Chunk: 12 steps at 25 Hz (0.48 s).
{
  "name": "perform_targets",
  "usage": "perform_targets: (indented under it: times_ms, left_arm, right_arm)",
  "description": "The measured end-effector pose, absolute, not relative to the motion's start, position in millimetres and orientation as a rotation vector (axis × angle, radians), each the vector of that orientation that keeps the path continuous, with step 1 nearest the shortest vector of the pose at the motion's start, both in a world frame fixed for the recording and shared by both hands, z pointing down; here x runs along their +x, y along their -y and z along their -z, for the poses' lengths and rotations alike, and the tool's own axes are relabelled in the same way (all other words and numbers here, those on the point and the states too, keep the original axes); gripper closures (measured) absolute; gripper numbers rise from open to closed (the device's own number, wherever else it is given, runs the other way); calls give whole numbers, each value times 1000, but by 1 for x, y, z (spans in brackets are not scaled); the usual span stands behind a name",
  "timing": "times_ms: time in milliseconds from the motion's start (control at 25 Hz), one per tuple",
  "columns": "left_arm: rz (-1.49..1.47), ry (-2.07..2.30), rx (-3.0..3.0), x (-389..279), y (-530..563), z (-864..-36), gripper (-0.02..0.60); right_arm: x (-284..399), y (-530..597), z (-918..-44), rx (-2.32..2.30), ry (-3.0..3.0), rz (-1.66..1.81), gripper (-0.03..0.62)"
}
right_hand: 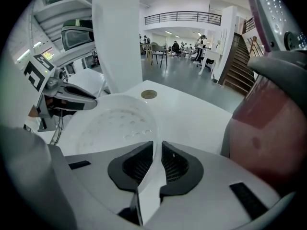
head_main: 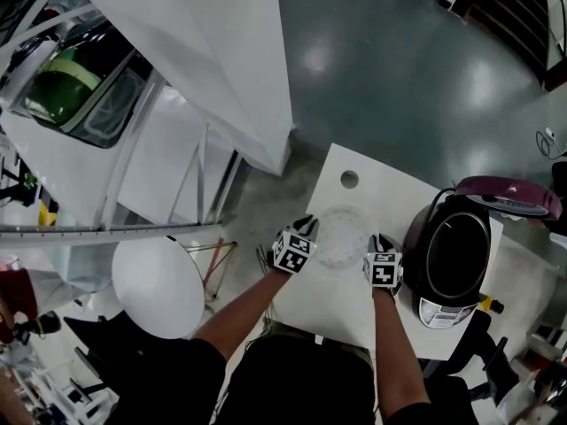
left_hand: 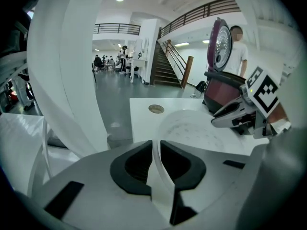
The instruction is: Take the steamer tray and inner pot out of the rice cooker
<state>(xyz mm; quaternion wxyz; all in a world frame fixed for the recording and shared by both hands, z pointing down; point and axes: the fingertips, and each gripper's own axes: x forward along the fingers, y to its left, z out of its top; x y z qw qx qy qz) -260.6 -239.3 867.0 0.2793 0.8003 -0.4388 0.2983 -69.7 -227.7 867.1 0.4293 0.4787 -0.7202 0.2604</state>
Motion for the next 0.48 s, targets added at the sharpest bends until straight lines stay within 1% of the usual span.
perform_targets:
  times_ms: [40,80,120,160,400,480]
  left_arm:
    - [-784,1161,2140,-259,239,-868,519]
    - [-762,1145,2129,-258,239,-868,466]
    - [-739,1133,2119,-258,239,-868,430]
    - [-723,1129,2115,-258,240,-866,415]
    - [-669,1184,2137,-268,239,-832,403]
    - [-615,1217,2143,-272,236,-814,417]
  right_arm:
    - [-69,229,-865,1212,1804,-661,551]
    - [-69,230,-861,1233,1816,-672,551]
    - [-70,232,-856,1250,1830,-679,551]
    - [-71,233,-851,1260,1843,-681,549]
    - [-80,226,-817,1312,1900,-713,551]
    - [-89,220,-794,1340,1949,-731,551]
